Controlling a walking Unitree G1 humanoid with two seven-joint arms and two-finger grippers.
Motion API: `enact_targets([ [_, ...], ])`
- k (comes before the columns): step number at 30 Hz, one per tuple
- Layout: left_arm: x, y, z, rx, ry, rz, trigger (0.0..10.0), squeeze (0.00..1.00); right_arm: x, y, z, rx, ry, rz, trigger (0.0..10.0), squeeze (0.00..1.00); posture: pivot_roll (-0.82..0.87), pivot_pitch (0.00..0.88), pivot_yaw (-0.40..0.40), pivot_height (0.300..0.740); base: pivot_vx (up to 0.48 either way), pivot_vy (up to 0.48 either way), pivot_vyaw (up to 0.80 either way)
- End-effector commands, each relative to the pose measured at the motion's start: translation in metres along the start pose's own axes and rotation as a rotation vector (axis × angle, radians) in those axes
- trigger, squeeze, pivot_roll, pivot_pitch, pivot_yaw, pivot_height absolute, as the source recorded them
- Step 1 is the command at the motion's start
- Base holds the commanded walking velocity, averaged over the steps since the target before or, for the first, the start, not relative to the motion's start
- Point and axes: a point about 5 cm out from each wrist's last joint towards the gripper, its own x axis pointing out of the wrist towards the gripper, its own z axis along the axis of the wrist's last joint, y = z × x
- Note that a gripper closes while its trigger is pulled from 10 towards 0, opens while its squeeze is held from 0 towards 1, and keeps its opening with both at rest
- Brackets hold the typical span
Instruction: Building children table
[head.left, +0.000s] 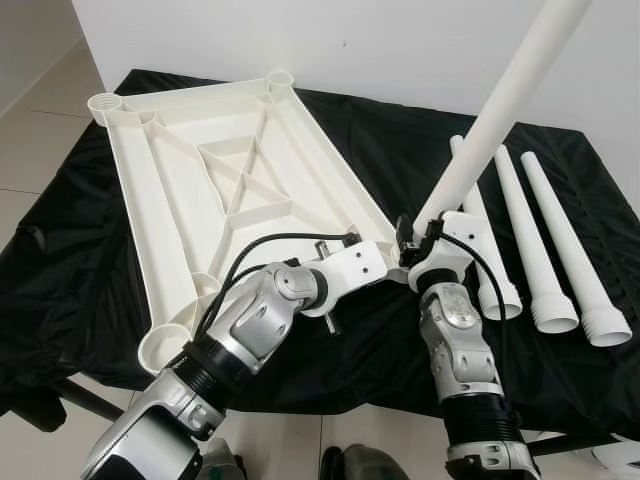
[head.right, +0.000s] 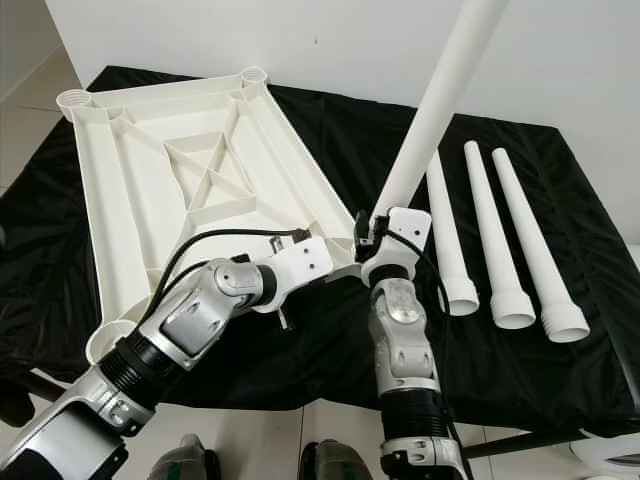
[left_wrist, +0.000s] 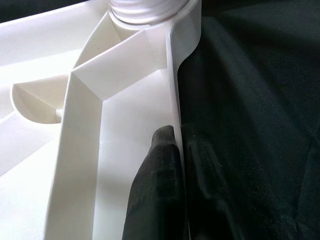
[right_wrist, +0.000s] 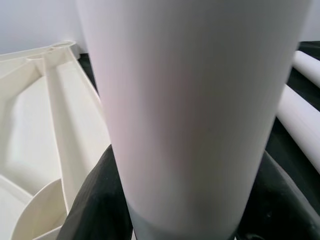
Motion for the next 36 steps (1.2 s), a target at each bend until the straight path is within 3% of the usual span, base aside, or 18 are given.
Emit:
enact_targets([
  [1, 0.003, -0.009, 0.007, 0.039, -0.022, -0.033, 10.0, 0.0, 0.001, -0.005, -0.009, 0.012, 0.057, -0.058, 10.0, 0.0, -0.02, 0.009, -0.078, 0.74, 0.0, 0.0, 0.0],
  [2, 0.003, -0.01, 0.007, 0.04, -0.022, -0.033, 10.0, 0.0, 0.001, -0.004, -0.009, 0.025, 0.058, -0.053, 10.0, 0.82, -0.02, 0.006, -0.078, 0.74, 0.0, 0.0, 0.0],
  [5, 0.003, -0.01, 0.007, 0.04, -0.022, -0.033, 10.0, 0.0, 0.001, -0.004, -0.009, 0.025, 0.058, -0.053, 10.0, 0.82, -0.02, 0.006, -0.078, 0.74, 0.0, 0.0, 0.0],
  [6, 0.003, -0.01, 0.007, 0.041, -0.022, -0.034, 10.0, 0.0, 0.0, -0.005, -0.008, 0.025, 0.049, -0.065, 10.0, 1.0, -0.02, 0.005, -0.077, 0.74, 0.0, 0.0, 0.0],
  [15, 0.003, -0.01, 0.007, 0.042, -0.024, -0.034, 10.0, 0.0, -0.001, -0.005, 0.0, 0.018, 0.013, -0.035, 10.0, 1.0, -0.02, 0.009, -0.077, 0.74, 0.0, 0.0, 0.0],
  [16, 0.003, -0.01, 0.007, 0.041, -0.024, -0.033, 10.0, 0.0, -0.002, -0.003, 0.002, 0.029, 0.005, -0.012, 10.0, 0.0, -0.02, 0.01, -0.078, 0.74, 0.0, 0.0, 0.0],
  [22, 0.003, -0.009, 0.007, 0.037, -0.024, -0.028, 10.0, 0.0, -0.006, 0.001, 0.006, 0.036, -0.024, 0.021, 10.0, 0.0, -0.02, 0.012, -0.076, 0.74, 0.0, 0.0, 0.0],
  [23, 0.002, -0.009, 0.007, 0.031, -0.027, -0.027, 10.0, 0.69, -0.007, 0.001, 0.007, 0.037, -0.03, 0.025, 10.0, 0.0, -0.02, 0.014, -0.074, 0.74, 0.0, 0.0, 0.0],
  [24, 0.002, -0.009, 0.007, 0.031, -0.027, -0.027, 10.0, 0.69, -0.007, 0.001, 0.007, 0.037, -0.03, 0.025, 10.0, 0.0, -0.02, 0.014, -0.074, 0.74, 0.0, 0.0, 0.0],
  [25, 0.002, -0.009, 0.008, 0.015, -0.037, -0.032, 10.0, 1.0, -0.007, 0.002, 0.008, 0.036, -0.035, 0.032, 10.0, 0.0, -0.03, 0.019, -0.072, 0.74, 0.0, 0.0, 0.0],
  [32, 0.0, -0.007, 0.011, 0.029, -0.034, -0.026, 10.0, 1.0, -0.008, 0.0, 0.009, 0.029, -0.041, 0.036, 10.0, 0.0, -0.03, 0.026, -0.069, 0.74, 0.0, 0.0, 0.0],
  [33, -0.002, -0.006, 0.014, 0.019, -0.05, -0.031, 10.0, 0.0, -0.007, -0.001, 0.008, 0.025, -0.039, 0.035, 10.0, 0.0, -0.03, 0.026, -0.069, 0.74, 0.0, 0.0, 0.0],
  [36, -0.009, -0.002, 0.026, -0.019, -0.113, -0.046, 10.0, 0.0, -0.006, -0.004, 0.008, 0.022, -0.035, 0.031, 10.0, 0.0, -0.02, 0.039, -0.073, 0.74, 0.0, 0.0, 0.0],
])
